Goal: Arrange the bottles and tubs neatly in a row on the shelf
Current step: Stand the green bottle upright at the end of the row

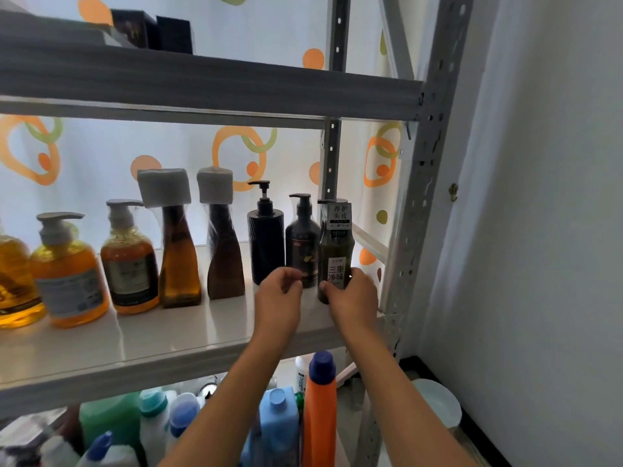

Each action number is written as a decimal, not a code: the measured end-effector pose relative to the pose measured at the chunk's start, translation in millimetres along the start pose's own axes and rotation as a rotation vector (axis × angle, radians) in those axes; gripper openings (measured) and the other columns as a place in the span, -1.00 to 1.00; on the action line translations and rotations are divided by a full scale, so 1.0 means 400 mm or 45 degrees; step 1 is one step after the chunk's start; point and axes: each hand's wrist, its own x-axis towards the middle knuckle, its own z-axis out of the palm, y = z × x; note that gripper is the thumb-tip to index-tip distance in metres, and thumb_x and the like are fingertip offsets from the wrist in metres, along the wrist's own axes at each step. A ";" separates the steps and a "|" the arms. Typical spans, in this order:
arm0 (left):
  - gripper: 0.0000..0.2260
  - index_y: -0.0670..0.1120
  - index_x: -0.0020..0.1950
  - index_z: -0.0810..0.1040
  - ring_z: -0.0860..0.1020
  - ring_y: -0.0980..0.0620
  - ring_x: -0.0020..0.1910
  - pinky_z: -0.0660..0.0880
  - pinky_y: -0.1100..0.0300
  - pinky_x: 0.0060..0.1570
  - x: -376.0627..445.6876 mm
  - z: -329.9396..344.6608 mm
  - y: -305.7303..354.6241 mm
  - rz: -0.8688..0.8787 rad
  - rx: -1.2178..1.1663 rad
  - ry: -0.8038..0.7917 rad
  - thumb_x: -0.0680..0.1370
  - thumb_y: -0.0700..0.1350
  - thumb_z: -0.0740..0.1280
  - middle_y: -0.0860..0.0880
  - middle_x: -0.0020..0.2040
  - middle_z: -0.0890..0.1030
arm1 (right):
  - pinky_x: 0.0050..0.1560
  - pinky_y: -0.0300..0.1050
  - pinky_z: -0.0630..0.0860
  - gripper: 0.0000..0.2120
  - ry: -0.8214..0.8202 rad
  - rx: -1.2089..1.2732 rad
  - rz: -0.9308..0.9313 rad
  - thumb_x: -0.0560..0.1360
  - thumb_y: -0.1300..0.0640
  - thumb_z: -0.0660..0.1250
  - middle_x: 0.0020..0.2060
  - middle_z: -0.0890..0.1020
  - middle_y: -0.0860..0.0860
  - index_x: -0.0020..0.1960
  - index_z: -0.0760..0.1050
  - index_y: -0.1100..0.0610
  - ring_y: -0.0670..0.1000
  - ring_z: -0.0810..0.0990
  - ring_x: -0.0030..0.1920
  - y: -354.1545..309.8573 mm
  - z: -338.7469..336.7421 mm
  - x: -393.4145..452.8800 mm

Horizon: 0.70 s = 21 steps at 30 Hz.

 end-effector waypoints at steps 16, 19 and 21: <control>-0.75 -0.09 0.24 0.56 0.57 -0.04 -0.11 0.45 0.18 -0.11 0.098 0.023 -0.053 -0.075 0.110 -0.012 0.58 -0.18 0.25 -0.07 0.03 0.66 | 0.17 0.11 0.53 -0.63 0.161 -0.202 0.048 0.52 0.04 0.34 0.17 0.54 0.10 0.27 0.42 0.17 0.16 0.53 0.17 -0.008 0.066 0.083; -0.75 -0.08 0.24 0.58 0.59 -0.04 -0.09 0.48 0.15 -0.06 0.100 0.022 -0.047 -0.139 0.059 -0.019 0.57 -0.16 0.29 -0.02 0.01 0.65 | 0.17 0.12 0.53 -0.62 0.150 -0.191 0.050 0.52 0.04 0.35 0.18 0.55 0.10 0.28 0.42 0.16 0.17 0.54 0.17 -0.006 0.067 0.092; -0.76 -0.10 0.21 0.61 0.58 0.00 -0.14 0.52 0.08 -0.01 0.104 0.019 -0.050 -0.181 -0.026 -0.025 0.56 -0.16 0.31 -0.02 -0.07 0.65 | 0.15 0.12 0.54 -0.62 0.163 -0.197 0.042 0.51 0.04 0.35 0.16 0.56 0.10 0.27 0.42 0.16 0.16 0.55 0.15 -0.004 0.072 0.096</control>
